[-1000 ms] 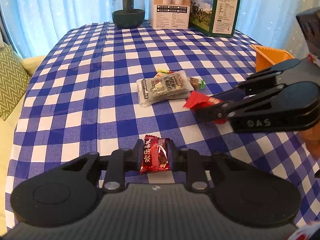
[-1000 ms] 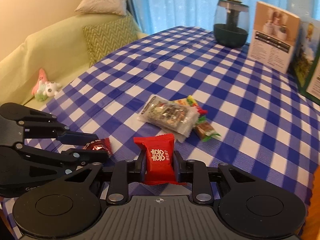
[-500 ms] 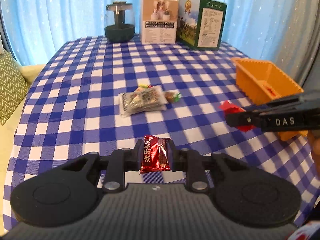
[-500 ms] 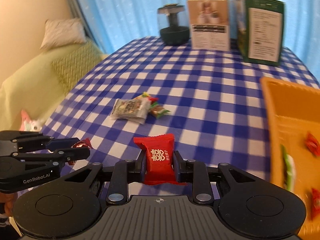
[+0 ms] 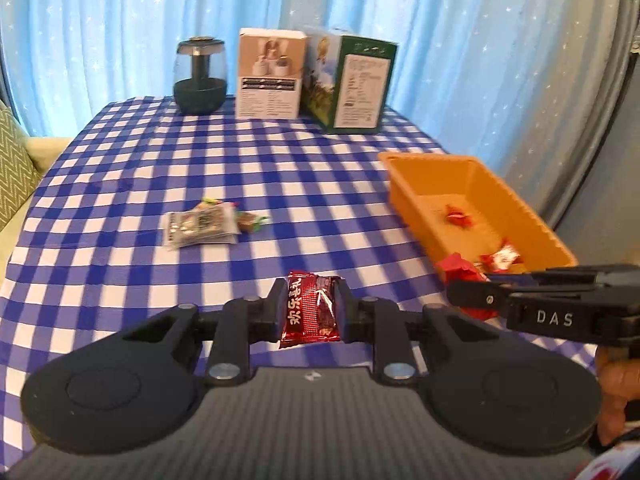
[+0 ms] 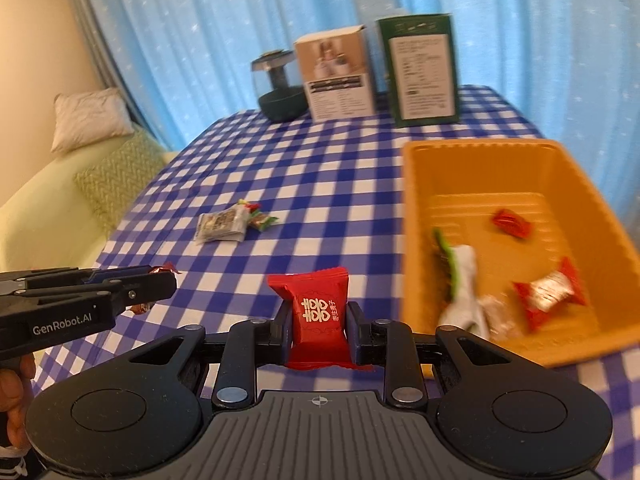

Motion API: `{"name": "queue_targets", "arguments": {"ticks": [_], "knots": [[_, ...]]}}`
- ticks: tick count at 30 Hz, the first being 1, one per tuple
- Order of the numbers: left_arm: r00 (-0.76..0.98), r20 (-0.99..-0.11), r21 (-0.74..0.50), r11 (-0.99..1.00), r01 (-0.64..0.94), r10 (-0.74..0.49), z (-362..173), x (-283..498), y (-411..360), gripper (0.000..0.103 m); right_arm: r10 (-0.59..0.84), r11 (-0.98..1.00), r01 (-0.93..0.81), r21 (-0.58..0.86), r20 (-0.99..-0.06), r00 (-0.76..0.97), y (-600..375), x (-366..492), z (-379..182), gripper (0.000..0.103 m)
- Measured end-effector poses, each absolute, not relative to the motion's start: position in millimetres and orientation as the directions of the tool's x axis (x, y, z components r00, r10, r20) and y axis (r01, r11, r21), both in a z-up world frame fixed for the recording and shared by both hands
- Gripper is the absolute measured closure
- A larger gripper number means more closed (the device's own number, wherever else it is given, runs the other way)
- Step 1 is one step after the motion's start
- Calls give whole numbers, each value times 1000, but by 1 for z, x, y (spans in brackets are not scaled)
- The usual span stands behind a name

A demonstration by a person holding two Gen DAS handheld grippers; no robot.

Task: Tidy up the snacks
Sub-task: 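Carry the dark red candy and red candy over the orange tray with both tools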

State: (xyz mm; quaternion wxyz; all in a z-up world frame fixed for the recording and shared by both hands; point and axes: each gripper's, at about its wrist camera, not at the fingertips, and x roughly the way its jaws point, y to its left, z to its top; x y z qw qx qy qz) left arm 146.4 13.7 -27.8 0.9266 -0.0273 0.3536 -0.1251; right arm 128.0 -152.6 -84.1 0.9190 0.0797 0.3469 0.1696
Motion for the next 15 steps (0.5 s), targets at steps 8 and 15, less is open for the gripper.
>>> {"name": "queue_targets", "arguments": {"ticks": [8,15], "knots": [[711,-640,-177,956,232,-291,-11,121,-21,81,294,952,-176,249,-594,749,-192,90,-67,76],[692,-641,-190,942,276,-332,-5,108,-54,81,206,971,-85,224,-594,777,-228,66,-57,76]]}}
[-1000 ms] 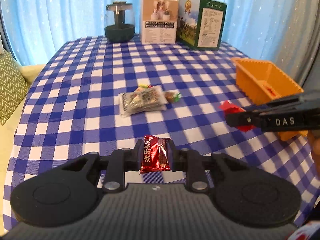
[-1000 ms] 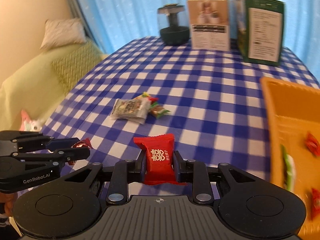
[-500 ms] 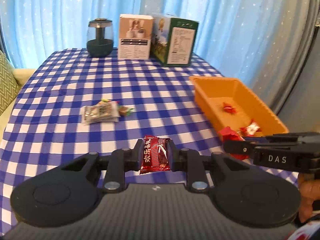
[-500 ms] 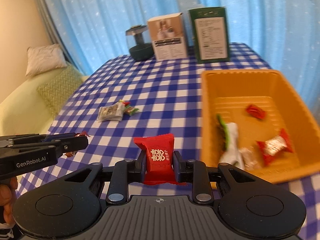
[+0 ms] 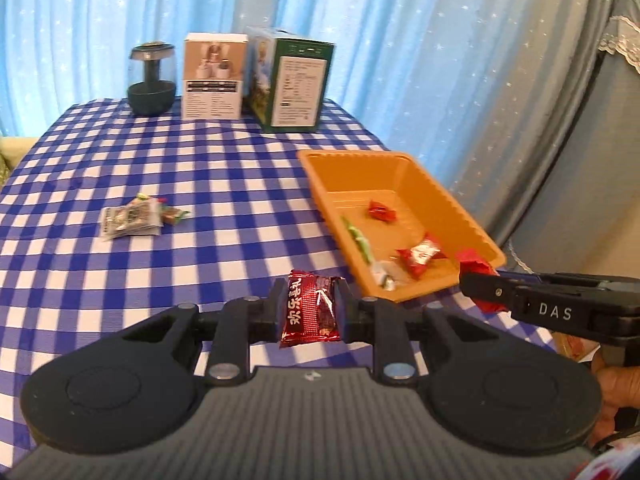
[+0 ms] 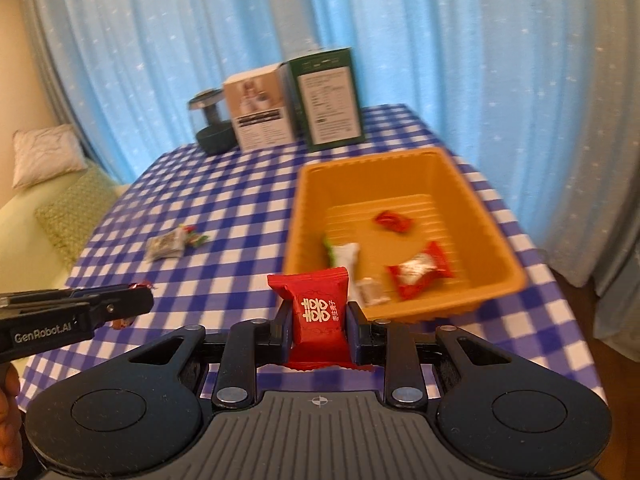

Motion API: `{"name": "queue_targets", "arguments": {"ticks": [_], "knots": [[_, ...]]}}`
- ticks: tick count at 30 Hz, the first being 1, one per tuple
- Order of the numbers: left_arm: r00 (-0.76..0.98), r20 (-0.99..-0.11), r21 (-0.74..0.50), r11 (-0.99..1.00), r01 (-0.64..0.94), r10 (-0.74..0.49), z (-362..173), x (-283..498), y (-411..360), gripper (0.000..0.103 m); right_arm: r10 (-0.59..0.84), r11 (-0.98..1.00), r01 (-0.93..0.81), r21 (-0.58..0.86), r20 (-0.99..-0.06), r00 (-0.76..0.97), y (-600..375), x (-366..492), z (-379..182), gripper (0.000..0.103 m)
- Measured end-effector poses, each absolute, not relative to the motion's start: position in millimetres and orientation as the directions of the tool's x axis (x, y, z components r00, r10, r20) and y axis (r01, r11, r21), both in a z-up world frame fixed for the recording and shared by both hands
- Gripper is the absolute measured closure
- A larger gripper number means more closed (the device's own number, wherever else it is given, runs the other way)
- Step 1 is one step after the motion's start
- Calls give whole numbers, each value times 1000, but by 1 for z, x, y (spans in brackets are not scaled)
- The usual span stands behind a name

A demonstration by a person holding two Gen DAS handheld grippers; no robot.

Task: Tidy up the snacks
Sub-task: 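Carry the dark red candy and red candy over the orange tray with both tools, then lower both candies into the orange tray and open both tools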

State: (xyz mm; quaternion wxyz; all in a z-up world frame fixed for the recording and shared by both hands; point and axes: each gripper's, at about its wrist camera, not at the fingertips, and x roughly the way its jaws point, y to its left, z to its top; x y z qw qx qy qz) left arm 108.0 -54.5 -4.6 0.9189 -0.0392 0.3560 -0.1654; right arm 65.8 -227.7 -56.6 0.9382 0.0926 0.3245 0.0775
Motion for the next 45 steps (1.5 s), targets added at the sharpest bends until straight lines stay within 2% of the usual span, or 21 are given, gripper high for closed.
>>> {"name": "queue_targets", "arguments": {"ticks": [8,23,45], "knots": [[691,-625,-176,928,330,-364,12,109,-87,81,128,981,-15,195,-580,805,-258,52,-42,76],[676,-606,-163,897,411,-420,33,125,-141,81,102,975,24,220,-546,832,-292,55,-23,76],[637,-629,-183,881,436,-446,17,181,-182,81,100,977,26,212,-561,822,-310,102,-30,76]]}}
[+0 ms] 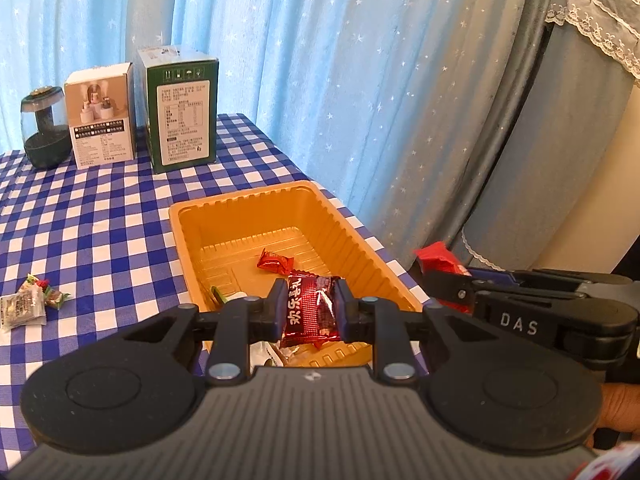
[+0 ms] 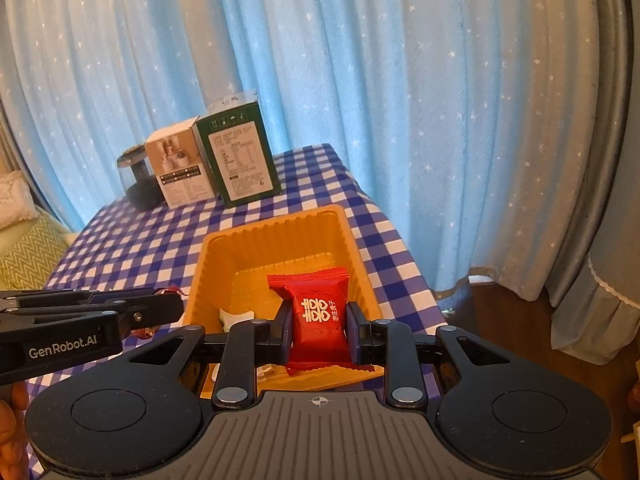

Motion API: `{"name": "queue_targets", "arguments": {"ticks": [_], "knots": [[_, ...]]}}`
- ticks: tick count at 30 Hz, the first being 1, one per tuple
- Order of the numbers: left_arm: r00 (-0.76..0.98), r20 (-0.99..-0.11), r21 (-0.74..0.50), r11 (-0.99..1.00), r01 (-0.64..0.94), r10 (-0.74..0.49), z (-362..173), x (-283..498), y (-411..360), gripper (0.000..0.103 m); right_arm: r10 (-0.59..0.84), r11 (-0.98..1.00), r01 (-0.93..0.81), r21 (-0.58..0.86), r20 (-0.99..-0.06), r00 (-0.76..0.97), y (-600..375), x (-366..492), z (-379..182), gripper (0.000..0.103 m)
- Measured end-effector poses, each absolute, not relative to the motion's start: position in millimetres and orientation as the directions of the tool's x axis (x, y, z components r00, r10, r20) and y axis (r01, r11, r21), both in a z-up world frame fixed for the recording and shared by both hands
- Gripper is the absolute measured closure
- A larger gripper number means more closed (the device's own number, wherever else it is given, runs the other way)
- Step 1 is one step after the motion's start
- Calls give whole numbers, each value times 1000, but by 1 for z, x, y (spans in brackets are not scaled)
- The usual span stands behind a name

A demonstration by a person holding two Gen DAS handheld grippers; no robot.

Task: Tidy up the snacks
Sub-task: 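Lower both candies into the orange tray and open both tools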

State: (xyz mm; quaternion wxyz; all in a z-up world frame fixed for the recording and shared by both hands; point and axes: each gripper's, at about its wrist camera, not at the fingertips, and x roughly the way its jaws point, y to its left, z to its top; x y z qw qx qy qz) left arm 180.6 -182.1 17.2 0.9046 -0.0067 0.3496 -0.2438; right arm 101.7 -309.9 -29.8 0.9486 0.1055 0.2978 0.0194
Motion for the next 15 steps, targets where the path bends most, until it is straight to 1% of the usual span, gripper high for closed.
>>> {"name": "queue_targets", "arguments": {"ticks": [15], "knots": [[612,-666,-195,892,409,-426,-11,221,-183,81,127,978,-2,211,-583,802,-310,148,-47,76]]}}
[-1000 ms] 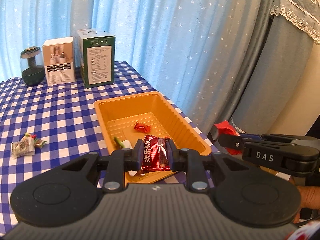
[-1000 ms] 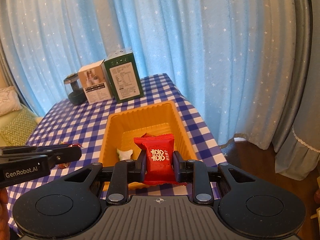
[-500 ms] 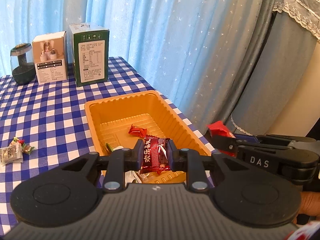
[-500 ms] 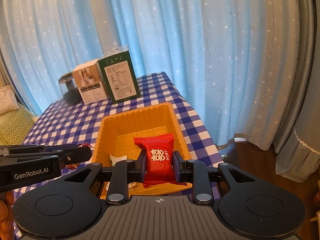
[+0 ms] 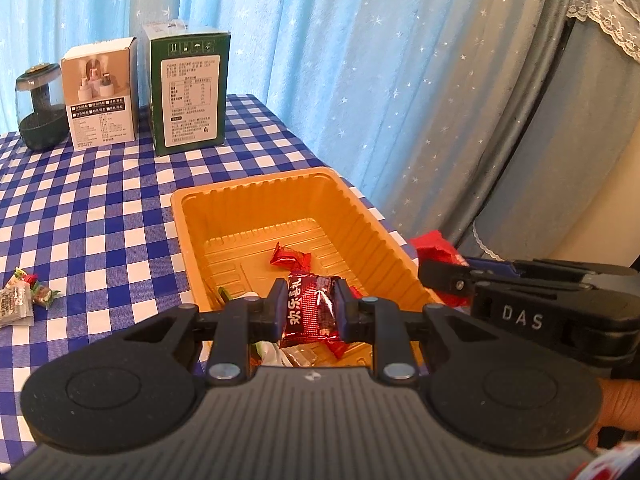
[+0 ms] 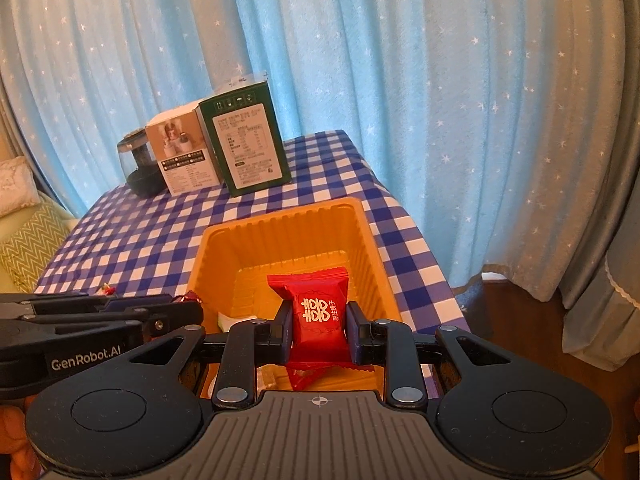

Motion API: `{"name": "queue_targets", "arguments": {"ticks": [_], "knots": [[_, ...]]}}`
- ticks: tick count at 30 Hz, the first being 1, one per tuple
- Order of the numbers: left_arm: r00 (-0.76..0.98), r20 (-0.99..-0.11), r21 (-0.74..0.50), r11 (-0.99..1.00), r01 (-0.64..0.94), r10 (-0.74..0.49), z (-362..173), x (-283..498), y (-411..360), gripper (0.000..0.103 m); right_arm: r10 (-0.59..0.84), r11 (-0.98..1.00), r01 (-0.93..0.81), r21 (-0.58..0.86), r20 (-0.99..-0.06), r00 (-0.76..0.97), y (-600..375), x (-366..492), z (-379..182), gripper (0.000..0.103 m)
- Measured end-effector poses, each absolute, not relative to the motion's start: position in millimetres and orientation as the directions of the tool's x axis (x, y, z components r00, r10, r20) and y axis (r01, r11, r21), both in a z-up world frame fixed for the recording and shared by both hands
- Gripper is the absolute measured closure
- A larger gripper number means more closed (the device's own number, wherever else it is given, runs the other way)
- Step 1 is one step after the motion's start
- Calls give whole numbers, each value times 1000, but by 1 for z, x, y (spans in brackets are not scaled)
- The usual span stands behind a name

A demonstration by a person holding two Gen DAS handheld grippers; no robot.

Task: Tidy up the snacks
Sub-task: 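Lower both candies into the orange tray and open both tools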

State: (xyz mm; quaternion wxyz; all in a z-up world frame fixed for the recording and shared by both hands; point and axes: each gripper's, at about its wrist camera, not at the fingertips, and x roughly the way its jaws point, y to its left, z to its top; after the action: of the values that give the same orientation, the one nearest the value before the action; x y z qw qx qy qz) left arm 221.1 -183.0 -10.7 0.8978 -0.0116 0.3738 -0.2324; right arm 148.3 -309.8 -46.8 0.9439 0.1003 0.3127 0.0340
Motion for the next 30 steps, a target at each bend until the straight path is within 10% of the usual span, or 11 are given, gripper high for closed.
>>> {"name": "queue_targets", "arguments": {"ticks": [30], "knots": [[611,-696,-211,920,330,-378,-30,237,-155,59,145,973,-2,231,-605,783,-307,165,-57,76]]}}
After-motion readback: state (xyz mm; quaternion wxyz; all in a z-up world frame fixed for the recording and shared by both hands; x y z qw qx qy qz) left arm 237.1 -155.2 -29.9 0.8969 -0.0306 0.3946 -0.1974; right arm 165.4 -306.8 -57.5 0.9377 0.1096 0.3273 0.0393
